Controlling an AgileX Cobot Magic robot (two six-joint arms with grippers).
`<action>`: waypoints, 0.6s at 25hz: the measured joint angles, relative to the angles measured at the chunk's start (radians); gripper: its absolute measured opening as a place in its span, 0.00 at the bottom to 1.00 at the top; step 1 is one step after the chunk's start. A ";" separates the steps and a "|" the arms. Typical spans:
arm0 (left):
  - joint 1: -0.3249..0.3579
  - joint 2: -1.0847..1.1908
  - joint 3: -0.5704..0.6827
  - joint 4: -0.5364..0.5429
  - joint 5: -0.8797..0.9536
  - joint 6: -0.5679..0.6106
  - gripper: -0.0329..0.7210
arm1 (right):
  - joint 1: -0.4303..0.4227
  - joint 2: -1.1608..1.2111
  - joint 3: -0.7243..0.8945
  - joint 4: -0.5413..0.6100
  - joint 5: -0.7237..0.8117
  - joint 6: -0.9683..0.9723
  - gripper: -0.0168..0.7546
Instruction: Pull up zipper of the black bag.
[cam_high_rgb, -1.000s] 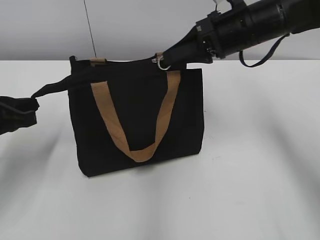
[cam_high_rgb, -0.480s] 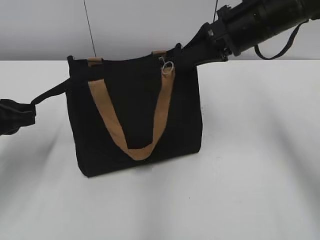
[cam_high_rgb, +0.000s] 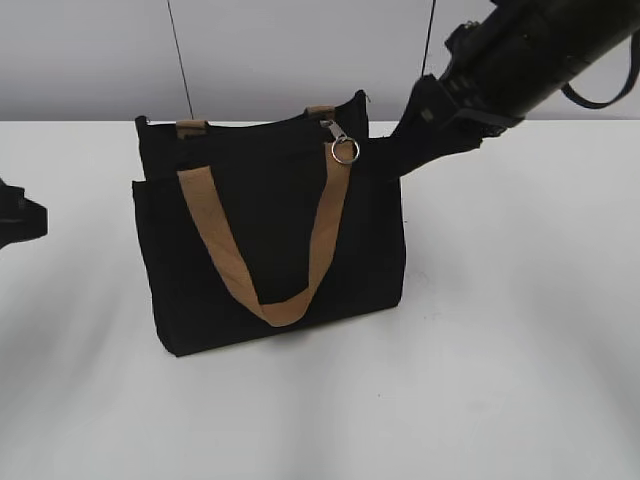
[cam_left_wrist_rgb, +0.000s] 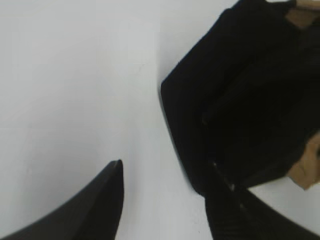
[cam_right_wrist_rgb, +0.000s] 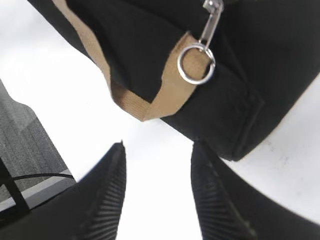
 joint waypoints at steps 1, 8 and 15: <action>-0.013 -0.028 -0.005 -0.012 0.041 0.000 0.57 | 0.000 -0.029 0.031 -0.014 -0.018 0.008 0.46; -0.034 -0.255 -0.011 -0.034 0.345 0.013 0.57 | 0.000 -0.314 0.304 -0.060 -0.131 0.060 0.46; -0.034 -0.520 -0.012 -0.036 0.569 0.096 0.57 | 0.000 -0.660 0.492 -0.148 -0.186 0.233 0.46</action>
